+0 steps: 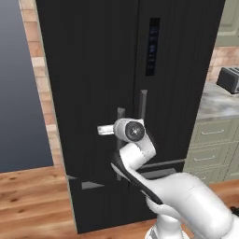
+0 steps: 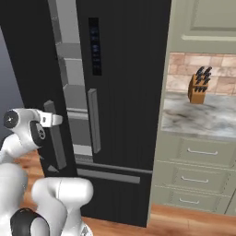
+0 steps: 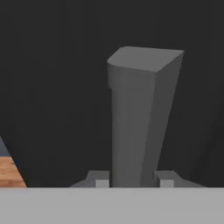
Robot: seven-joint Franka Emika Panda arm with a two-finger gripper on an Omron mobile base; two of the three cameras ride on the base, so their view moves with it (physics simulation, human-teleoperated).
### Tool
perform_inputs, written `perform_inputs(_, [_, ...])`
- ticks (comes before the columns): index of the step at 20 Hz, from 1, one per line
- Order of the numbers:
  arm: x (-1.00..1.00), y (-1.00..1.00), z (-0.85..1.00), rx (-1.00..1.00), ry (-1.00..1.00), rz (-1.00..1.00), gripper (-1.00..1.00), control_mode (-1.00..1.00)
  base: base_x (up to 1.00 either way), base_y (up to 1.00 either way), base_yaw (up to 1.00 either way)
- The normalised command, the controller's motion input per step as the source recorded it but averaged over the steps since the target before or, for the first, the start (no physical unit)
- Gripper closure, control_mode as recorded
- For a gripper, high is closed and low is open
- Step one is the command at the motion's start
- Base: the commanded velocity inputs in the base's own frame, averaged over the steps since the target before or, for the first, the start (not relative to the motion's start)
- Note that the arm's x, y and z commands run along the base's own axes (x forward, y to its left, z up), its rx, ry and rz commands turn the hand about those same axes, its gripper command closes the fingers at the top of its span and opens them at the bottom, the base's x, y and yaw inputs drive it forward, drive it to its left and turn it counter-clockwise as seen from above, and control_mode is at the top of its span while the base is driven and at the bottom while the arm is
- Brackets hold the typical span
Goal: There is a bowl on the dining counter. Grab a lemon wedge from the fridge and place it in the bowl. Then get the liquor bottle and glass cup from the cabinet and place them next to the bowl.
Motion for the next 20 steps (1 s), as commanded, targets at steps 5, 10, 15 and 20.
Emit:
perform_inputs(5, [-1.0, 0.89, 0.21, 0.0, 0.04, 0.12, 1.0, -1.0, 0.0, 0.0, 0.0])
perform_inputs(10, [-0.98, 1.0, 0.2, 0.0, 0.08, 0.13, 1.0, -1.0, 0.0, 0.0, 0.0])
perform_inputs(15, [-0.84, 0.83, 0.21, 0.0, 0.12, 0.12, -1.0, -1.0, 0.0, 0.0, 0.0])
perform_inputs(20, [-1.0, -0.44, 0.51, 0.06, 0.01, 0.01, -1.0, -1.0, 0.0, 0.0, 0.0])
